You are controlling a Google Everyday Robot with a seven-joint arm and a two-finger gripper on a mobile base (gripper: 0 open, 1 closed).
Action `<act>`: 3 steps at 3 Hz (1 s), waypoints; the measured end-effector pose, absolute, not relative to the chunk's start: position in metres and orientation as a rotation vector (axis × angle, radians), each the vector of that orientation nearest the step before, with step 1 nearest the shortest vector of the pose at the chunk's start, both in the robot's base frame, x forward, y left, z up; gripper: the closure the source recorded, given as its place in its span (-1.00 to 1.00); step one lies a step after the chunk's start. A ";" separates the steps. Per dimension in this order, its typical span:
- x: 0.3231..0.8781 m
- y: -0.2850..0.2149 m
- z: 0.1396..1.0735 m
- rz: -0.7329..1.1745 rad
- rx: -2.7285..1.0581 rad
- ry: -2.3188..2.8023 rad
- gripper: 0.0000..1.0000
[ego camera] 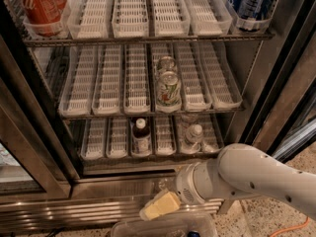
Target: Pick blue plastic bottle from bottom shelf of fridge
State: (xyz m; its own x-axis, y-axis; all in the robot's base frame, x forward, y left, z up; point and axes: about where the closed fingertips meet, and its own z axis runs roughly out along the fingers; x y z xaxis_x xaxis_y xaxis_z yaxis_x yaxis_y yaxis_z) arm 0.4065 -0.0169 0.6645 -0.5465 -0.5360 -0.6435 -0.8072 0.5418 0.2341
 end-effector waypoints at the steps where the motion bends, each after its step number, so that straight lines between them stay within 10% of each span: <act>1: 0.425 0.013 0.642 0.777 -0.998 2.255 -1.00; 3: 0.467 0.063 0.612 0.789 -0.804 2.242 -1.00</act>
Offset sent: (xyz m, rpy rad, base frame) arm 0.0755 0.0899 -0.0645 0.2014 0.0062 -0.1830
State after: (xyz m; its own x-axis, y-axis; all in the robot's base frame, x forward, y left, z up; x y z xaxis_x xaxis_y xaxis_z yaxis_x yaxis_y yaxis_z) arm 0.4670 0.0628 0.6123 -0.6213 -0.3315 -0.7100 -0.7030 0.6359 0.3184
